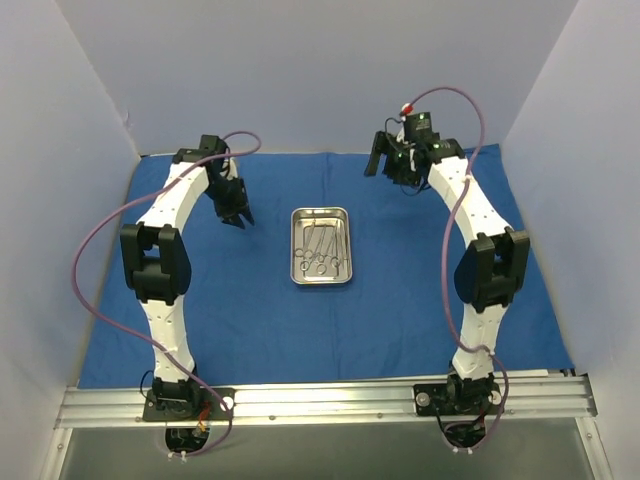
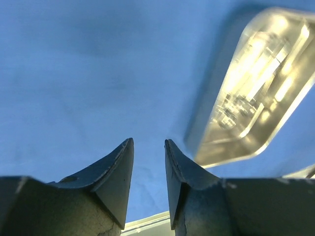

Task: Open and lay out the surgical kit
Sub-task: Move the container from the surgical kit.

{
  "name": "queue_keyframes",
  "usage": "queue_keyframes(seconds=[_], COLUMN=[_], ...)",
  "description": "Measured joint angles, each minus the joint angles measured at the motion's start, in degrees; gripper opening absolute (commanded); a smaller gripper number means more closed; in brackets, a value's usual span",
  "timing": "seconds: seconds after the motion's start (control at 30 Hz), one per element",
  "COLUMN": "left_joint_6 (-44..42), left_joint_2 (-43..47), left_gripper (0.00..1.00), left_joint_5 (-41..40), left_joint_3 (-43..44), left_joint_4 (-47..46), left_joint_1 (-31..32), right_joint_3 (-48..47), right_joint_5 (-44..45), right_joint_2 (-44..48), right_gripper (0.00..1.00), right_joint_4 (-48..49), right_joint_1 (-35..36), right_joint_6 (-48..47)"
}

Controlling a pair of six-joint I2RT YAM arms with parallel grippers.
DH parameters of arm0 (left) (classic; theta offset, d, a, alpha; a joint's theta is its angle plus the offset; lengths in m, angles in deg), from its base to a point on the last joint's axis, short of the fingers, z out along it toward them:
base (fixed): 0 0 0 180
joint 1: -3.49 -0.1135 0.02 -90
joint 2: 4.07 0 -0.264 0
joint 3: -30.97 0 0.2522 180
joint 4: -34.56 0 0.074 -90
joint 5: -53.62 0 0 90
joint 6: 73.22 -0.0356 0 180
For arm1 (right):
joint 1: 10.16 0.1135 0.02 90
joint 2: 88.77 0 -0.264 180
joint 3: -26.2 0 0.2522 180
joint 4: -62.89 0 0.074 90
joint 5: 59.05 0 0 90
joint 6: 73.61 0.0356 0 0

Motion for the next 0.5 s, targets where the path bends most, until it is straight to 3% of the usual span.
queue_keyframes(seconds=[0.17, 0.33, 0.5], left_joint_6=[-1.2, -1.1, -1.1], left_joint_2=[0.1, -1.3, -4.7], left_gripper=[0.48, 0.47, 0.47], left_joint_5=[1.0, -0.7, -3.7], left_joint_3=[2.1, 4.7, 5.8], left_joint_4=[-0.3, -0.5, -0.5], left_joint_1=[6.1, 11.5, 15.1], right_joint_3=[14.6, 26.5, 31.5], right_joint_5=[-0.3, 0.6, 0.9], right_joint_2=[9.3, 14.7, 20.7], right_gripper=[0.84, 0.85, 0.84], right_joint_4=[-1.6, -3.2, -3.7], right_joint_1=[1.4, -0.7, -1.0], right_joint_6=[-0.2, -0.4, -1.2])
